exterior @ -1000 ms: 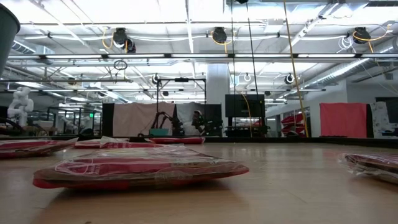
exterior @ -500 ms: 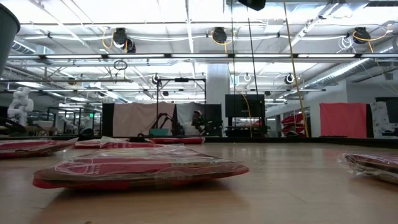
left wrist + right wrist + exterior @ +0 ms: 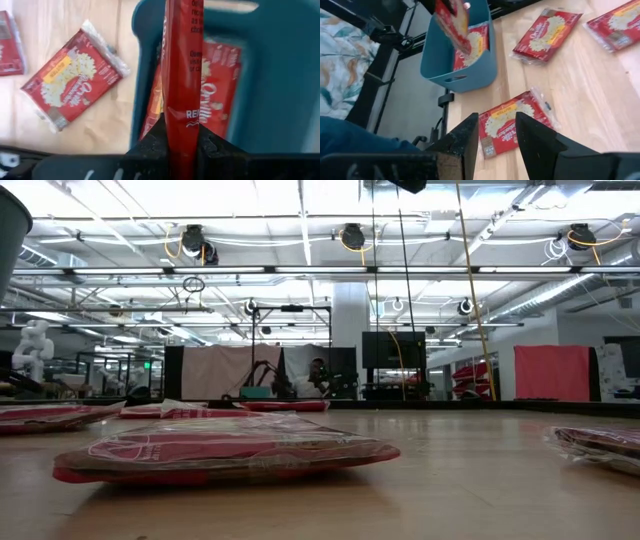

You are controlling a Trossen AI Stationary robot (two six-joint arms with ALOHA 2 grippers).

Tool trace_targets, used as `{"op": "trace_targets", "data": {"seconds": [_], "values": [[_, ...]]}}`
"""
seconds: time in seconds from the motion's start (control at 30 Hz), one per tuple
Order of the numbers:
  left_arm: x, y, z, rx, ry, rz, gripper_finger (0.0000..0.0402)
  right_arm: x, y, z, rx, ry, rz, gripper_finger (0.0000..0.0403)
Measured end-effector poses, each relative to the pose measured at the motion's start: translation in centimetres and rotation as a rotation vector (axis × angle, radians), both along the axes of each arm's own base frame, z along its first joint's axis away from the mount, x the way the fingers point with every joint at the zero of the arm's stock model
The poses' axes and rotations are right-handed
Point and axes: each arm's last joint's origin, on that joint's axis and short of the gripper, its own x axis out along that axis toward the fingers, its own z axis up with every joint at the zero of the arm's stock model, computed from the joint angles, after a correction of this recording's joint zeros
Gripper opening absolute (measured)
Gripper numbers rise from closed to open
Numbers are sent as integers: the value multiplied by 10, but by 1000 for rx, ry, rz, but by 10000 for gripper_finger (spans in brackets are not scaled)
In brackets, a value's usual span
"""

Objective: Sort popcorn bags into baskets
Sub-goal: Put the popcorn sachet into the bin

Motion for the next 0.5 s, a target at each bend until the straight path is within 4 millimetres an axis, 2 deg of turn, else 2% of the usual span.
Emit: {"op": "trace_targets", "data": {"seconds": [0.5], "values": [[15,-21,-44,157,83,-107,42,-1,0,-2,10,27,-12,121]]}}
